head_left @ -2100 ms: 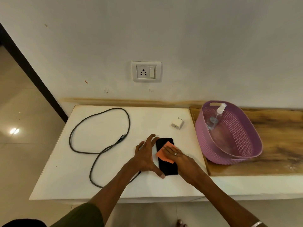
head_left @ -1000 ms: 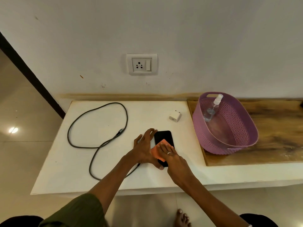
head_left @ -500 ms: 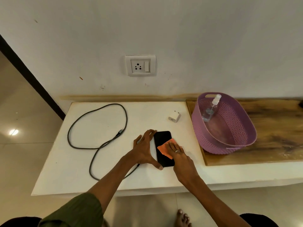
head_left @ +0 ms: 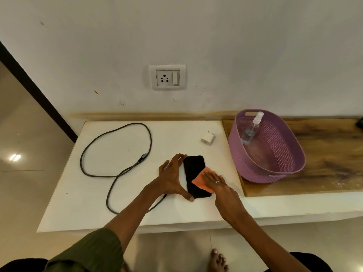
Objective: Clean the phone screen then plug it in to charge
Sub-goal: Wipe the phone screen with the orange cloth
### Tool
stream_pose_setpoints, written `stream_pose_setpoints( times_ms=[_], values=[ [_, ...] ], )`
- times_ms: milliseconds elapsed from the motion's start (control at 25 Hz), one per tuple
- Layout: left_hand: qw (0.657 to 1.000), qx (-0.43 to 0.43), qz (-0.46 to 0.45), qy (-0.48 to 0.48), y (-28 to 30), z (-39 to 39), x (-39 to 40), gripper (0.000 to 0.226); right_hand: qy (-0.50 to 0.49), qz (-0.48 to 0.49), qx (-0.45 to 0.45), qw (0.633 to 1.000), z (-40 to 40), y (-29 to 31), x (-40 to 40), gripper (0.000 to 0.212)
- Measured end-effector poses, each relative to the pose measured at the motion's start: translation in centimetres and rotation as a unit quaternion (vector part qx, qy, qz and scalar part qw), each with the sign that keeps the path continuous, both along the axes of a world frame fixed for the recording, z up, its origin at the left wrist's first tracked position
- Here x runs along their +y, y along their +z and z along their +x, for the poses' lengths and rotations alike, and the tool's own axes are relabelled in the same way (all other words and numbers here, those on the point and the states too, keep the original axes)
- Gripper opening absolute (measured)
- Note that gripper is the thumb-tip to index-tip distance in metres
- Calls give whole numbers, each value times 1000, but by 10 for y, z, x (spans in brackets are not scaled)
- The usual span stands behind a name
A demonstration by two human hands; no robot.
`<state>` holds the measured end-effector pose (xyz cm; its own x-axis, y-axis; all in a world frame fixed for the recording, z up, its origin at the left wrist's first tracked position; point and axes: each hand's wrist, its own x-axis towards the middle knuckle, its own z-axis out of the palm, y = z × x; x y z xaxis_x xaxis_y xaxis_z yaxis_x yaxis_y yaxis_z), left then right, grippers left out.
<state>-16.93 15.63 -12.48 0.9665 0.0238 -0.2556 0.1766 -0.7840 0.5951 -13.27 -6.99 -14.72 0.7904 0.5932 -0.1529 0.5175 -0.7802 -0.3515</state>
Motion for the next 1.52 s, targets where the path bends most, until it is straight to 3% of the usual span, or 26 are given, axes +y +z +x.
stream_pose_setpoints(
  times_ms=[120,280,520,640,800,1000,1240,1400,1520],
  values=[
    [1000,-4,-1,2,0,0,0,146,-29,23,14,999,-15,1,5,81],
    [1000,1,-17,13,-2,0,-1,149,66,15,16,998,-36,-1,22,84],
    [1000,7,-5,5,-1,1,-1,151,132,33,18,991,-32,1,8,88],
    [1000,4,-11,7,-1,0,0,150,78,10,5,997,-21,1,-15,95],
    [1000,3,-13,7,-1,-1,0,148,1,21,26,999,-36,3,-16,88],
    [1000,-6,9,2,-1,1,-1,148,52,24,50,997,-63,11,5,79],
    [1000,-12,0,-3,-1,0,0,144,117,12,52,992,-56,18,-8,83],
    [1000,-2,-5,4,1,0,0,146,79,-9,54,995,-57,15,-21,90],
    [1000,-2,-2,3,3,0,0,149,47,-26,73,996,-55,16,-26,84]
  ],
)
